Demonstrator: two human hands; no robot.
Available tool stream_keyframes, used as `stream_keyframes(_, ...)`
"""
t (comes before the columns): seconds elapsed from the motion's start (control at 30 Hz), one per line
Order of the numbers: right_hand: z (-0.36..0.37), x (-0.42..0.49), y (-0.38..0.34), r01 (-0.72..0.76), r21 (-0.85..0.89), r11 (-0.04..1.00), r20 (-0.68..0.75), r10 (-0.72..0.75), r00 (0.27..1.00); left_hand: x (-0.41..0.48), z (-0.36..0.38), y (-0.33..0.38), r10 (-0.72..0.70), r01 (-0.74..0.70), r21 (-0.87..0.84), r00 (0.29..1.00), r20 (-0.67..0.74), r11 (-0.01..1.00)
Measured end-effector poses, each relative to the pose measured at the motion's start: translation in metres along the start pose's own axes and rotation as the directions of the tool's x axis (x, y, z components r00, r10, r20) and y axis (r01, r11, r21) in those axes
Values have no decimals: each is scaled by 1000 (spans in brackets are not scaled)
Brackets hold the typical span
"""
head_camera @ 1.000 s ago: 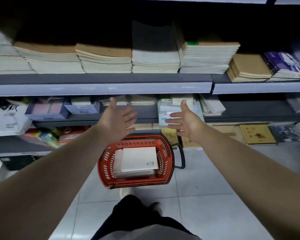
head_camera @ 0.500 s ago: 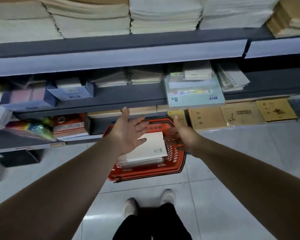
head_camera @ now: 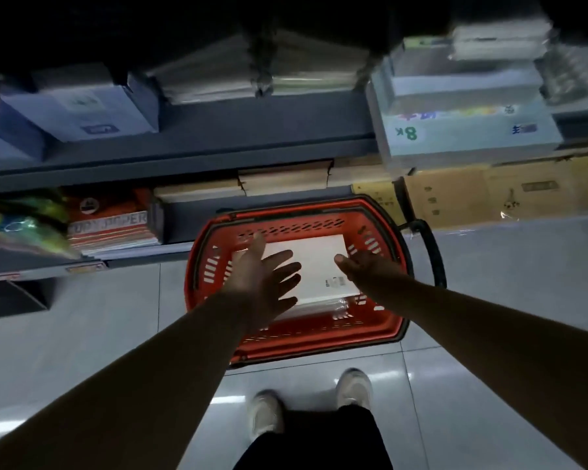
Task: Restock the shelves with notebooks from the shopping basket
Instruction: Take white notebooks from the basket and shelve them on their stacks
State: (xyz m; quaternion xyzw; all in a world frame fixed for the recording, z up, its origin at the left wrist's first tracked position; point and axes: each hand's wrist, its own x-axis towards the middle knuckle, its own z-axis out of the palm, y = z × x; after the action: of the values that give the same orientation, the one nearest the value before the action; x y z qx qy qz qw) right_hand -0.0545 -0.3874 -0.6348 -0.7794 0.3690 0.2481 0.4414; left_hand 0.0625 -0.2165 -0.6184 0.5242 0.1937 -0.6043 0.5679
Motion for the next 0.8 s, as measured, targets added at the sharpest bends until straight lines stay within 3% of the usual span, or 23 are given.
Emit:
stream_keyframes(0.2,31,62,35,-35,-9,999,-7,35,999,58,-33,-32,-38,37,-24,998,-42,999)
stream_keyframes(0.5,59,112,90,-99,236,967,-33,110,993,126,-51,-87,-143,136,-93,987,-76,986)
stream_keyframes(0.67,72,137,113,-84,411,908,-152,159,976,154,-60,-107,-213,185,-327,976,-52,927)
stream_keyframes(0.8,81,147,131,-226,441,868,-19,261,965,170,-66,-112,-196,162,-298,977,-89,941)
